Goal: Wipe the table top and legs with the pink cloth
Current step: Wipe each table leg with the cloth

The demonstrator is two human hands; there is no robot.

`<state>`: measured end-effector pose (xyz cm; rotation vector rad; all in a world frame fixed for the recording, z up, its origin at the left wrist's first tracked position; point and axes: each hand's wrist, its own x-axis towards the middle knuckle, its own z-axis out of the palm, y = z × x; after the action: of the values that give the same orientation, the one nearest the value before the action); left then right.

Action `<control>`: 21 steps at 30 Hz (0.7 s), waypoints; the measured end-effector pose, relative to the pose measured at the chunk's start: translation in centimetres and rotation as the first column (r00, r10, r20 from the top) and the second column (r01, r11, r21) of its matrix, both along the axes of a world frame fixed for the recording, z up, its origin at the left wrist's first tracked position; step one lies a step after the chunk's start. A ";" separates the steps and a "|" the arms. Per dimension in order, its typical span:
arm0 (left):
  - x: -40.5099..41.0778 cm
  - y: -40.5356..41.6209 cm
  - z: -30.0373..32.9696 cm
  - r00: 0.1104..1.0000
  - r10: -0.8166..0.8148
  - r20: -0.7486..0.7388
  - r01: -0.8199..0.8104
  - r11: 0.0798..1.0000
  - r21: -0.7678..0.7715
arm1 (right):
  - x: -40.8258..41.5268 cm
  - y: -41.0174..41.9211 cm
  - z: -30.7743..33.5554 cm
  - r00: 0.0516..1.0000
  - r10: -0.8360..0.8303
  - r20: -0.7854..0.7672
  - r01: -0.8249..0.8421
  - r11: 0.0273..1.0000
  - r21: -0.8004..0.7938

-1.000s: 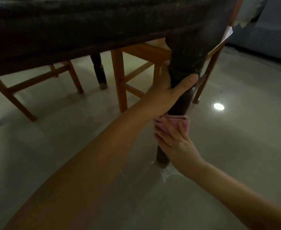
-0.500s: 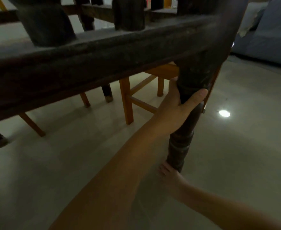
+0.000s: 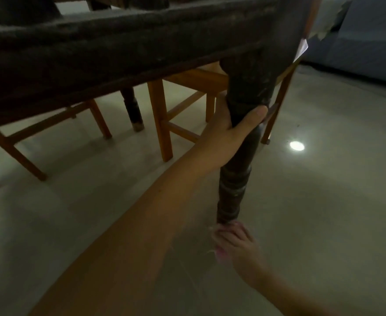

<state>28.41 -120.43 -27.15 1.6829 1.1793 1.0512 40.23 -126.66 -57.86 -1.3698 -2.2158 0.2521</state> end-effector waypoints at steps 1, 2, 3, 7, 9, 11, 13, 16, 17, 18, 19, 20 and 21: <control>0.0 0.0 0.0 1.000 -0.004 0.010 0.004 1.000 -0.001 | 0.7 -0.9 0.4 0.969 -0.133 -0.210 0.131 0.991 -0.022; 0.0 -0.1 -0.1 1.000 -0.006 0.020 0.006 1.000 -0.002 | 0.6 -1.5 1.0 0.844 -0.321 -0.429 0.261 0.946 -0.194; 0.0 0.0 -0.2 1.000 -0.001 0.028 0.001 1.000 0.002 | 0.4 -1.3 1.1 0.676 -0.477 -0.561 0.302 0.875 -0.379; 0.0 0.0 -0.3 0.999 0.008 0.034 -0.009 1.000 0.023 | -3.9 2.3 3.5 -0.140 -0.834 -0.534 -0.170 0.552 -0.816; -0.1 0.1 -0.3 0.999 0.009 0.032 -0.010 1.000 0.019 | -5.8 3.3 5.9 -0.166 -0.822 -0.544 -0.102 0.563 -0.820; -0.1 0.1 -0.4 0.999 0.003 0.034 -0.003 1.000 0.005 | -6.8 3.5 8.1 -0.137 -0.776 -0.616 -0.024 0.624 -0.781; -0.1 0.0 -0.4 0.999 -0.004 0.033 0.003 1.000 0.014 | -7.1 3.2 9.5 -0.025 -0.662 -0.749 0.115 0.743 -0.660; -0.1 0.1 -0.4 1.000 0.005 0.025 -0.006 1.000 0.028 | -7.6 2.0 11.5 0.099 -0.472 -0.876 0.207 0.871 -0.446; 0.0 0.0 -0.3 1.000 0.007 0.024 -0.007 1.000 0.018 | -7.7 1.6 11.5 0.156 -0.453 -0.878 0.234 0.880 -0.413; 0.0 0.0 -0.3 1.000 0.011 0.023 -0.011 1.000 0.007 | -7.6 1.2 11.0 0.216 -0.483 -0.849 0.268 0.865 -0.424; 0.0 0.0 -0.3 1.000 0.014 0.022 -0.014 1.000 0.000 | -7.5 0.9 10.4 0.258 -0.527 -0.810 0.284 0.843 -0.457; 0.0 0.0 -0.3 1.000 0.014 0.022 -0.014 1.000 -0.003 | -7.1 0.8 9.7 0.270 -0.587 -0.764 0.288 0.806 -0.518; 0.0 -0.1 -0.3 1.000 0.012 0.021 -0.012 1.000 -0.004 | -6.8 0.9 9.6 0.248 -0.622 -0.742 0.269 0.780 -0.565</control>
<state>28.44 -120.55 -27.49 1.6598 1.1781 1.0713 33.43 -125.76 -48.29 -1.4414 -0.7713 0.9425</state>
